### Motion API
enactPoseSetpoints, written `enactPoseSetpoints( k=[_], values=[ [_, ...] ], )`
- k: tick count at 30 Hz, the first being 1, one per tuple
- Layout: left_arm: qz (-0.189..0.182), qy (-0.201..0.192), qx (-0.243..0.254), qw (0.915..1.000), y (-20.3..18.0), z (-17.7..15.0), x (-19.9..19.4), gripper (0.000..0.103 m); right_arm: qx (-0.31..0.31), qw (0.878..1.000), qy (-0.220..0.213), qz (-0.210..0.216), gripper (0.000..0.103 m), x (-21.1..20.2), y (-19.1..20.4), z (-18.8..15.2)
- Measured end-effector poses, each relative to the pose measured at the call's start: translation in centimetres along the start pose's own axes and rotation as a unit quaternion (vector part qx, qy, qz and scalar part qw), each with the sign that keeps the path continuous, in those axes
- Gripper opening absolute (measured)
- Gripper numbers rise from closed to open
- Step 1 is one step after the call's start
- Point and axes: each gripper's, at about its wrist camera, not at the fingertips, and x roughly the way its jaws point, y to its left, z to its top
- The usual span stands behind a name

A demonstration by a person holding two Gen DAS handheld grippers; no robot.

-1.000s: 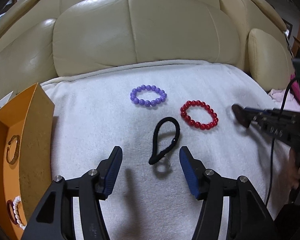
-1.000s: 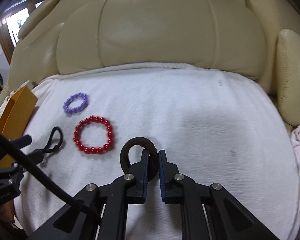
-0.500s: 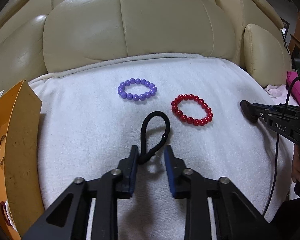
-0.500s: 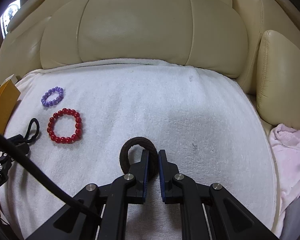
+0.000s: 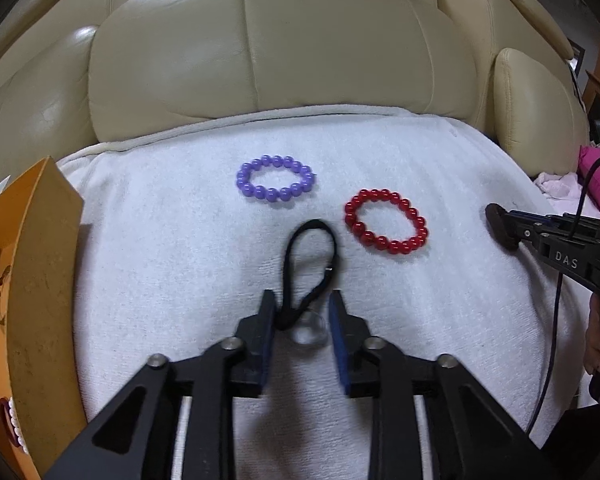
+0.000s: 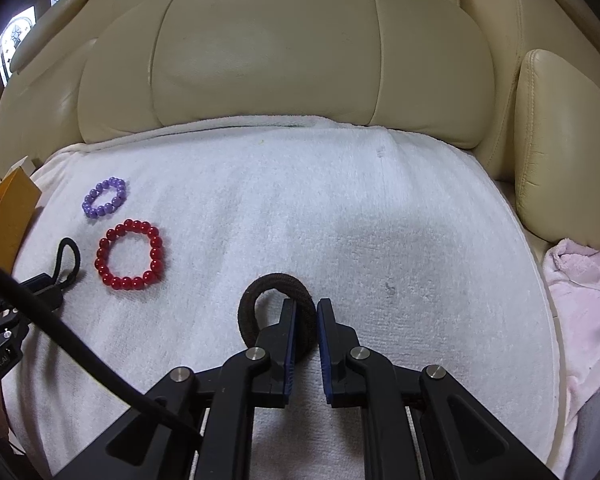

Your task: Organize jewelry

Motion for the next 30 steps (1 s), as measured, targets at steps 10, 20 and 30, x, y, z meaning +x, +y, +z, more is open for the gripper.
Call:
enactPoseSetpoints(
  k=[10,20,30],
  values=[
    [-0.006,-0.004,-0.016,0.9998,-0.3,0.2,0.0,0.057,0.012,1.000,-0.002,0.003,0.013,0.0,-0.3,-0.2],
    [0.030,-0.007,-0.024,0.9992,2.0,-0.1,-1.7,0.071,0.021,1.000,0.005,0.007,0.013,0.2,-0.8,0.0],
    [0.077,0.016,-0.006,0.9969,2.0,-0.1,-1.8,0.077,0.045,0.999,0.003,0.007,0.013,0.5,-1.1,0.5]
  ],
)
